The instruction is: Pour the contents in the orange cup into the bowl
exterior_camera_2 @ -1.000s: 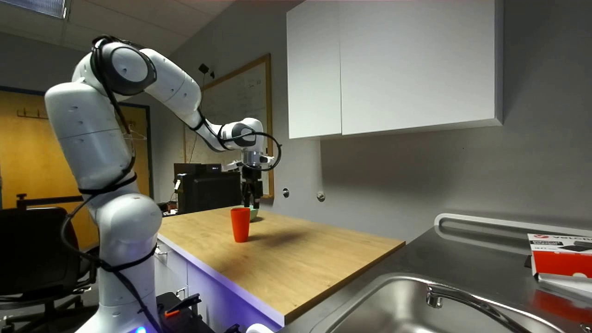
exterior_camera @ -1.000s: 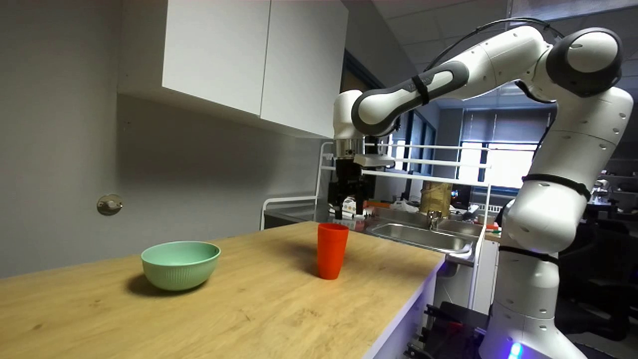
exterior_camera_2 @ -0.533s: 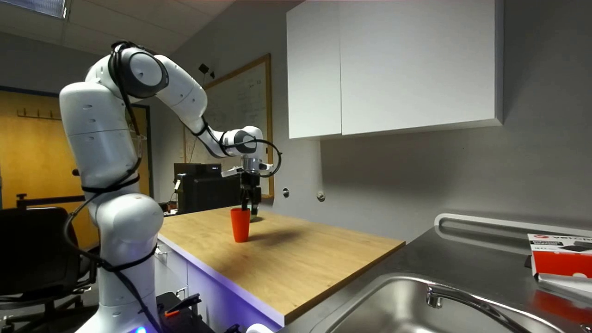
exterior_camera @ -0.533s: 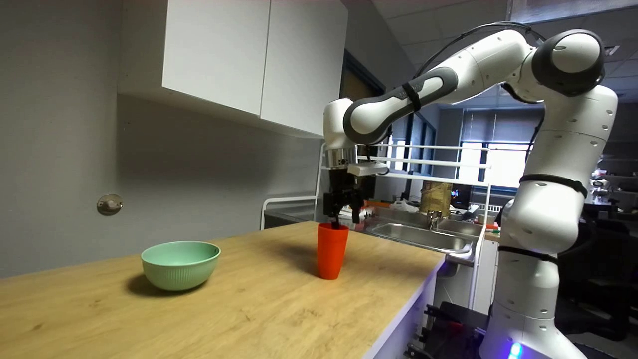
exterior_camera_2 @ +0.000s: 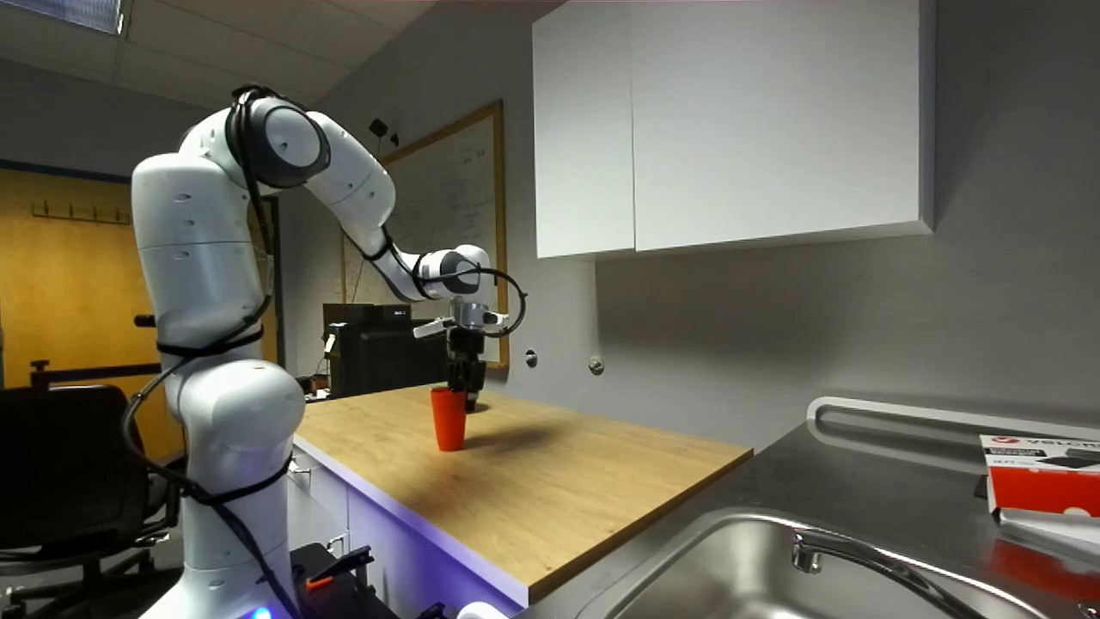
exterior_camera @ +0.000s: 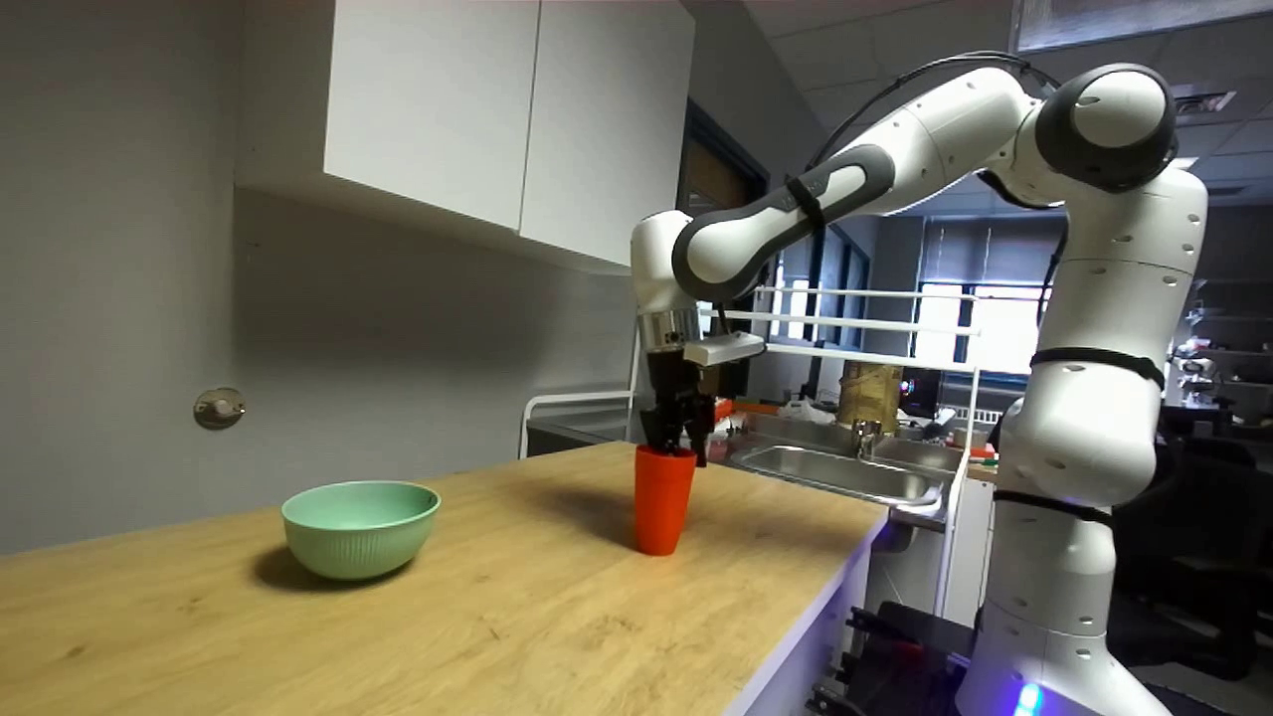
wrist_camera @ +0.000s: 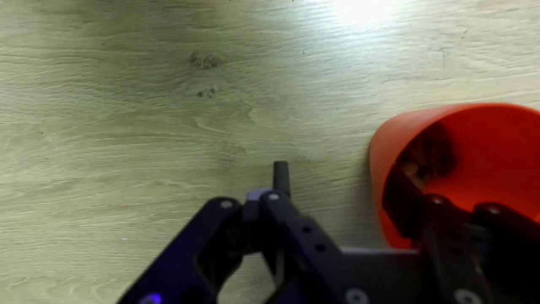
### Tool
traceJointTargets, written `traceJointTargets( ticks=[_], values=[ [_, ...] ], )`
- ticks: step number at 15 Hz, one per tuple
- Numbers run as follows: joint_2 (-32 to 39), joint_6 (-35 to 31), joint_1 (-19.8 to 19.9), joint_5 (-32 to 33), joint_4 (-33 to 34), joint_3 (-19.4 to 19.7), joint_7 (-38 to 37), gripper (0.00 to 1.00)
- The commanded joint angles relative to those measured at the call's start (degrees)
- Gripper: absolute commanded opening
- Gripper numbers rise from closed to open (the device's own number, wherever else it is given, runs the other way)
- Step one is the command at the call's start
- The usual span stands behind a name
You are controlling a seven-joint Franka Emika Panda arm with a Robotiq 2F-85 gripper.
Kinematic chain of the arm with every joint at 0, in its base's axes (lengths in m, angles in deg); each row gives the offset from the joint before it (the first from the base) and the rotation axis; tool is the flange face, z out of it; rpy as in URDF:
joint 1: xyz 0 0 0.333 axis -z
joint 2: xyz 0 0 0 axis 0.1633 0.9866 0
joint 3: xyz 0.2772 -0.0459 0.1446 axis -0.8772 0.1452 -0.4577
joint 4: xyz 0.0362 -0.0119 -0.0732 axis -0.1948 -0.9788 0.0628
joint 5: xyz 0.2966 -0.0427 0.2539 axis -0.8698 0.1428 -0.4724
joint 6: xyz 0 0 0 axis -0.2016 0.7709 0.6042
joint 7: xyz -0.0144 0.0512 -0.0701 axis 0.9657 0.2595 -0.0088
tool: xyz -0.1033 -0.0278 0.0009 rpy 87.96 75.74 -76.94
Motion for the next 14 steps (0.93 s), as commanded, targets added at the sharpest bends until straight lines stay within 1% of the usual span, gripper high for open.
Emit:
traceJointTargets(
  ticks=[1, 2, 4, 5, 7, 8, 10, 14],
  values=[
    [1.4, 1.4, -0.9, 1.6, 2.4, 0.0, -2.5, 0.29],
    [1.6, 1.4, -1.0, 1.8, 2.7, 0.1, -2.8, 0.19],
    [2.0, 1.4, -1.1, 1.8, 3.2, 0.2, -3.4, 0.06],
    [2.0, 1.4, -1.2, 1.7, 3.4, 0.2, -3.7, 0.01],
    [2.3, 1.8, -1.1, 1.8, 4.5, 0.3, -5.1, 0.00],
    [2.2, 2.1, -1.1, 1.8, 5.2, 0.2, -6.0, 0.01],
    [2.5, 2.4, -0.8, 2.0, 6.8, 0.3, -9.4, 0.00],
    [4.0, 3.4, -0.9, 2.3, 11.3, 0.4, -15.6, 0.01]
  ],
)
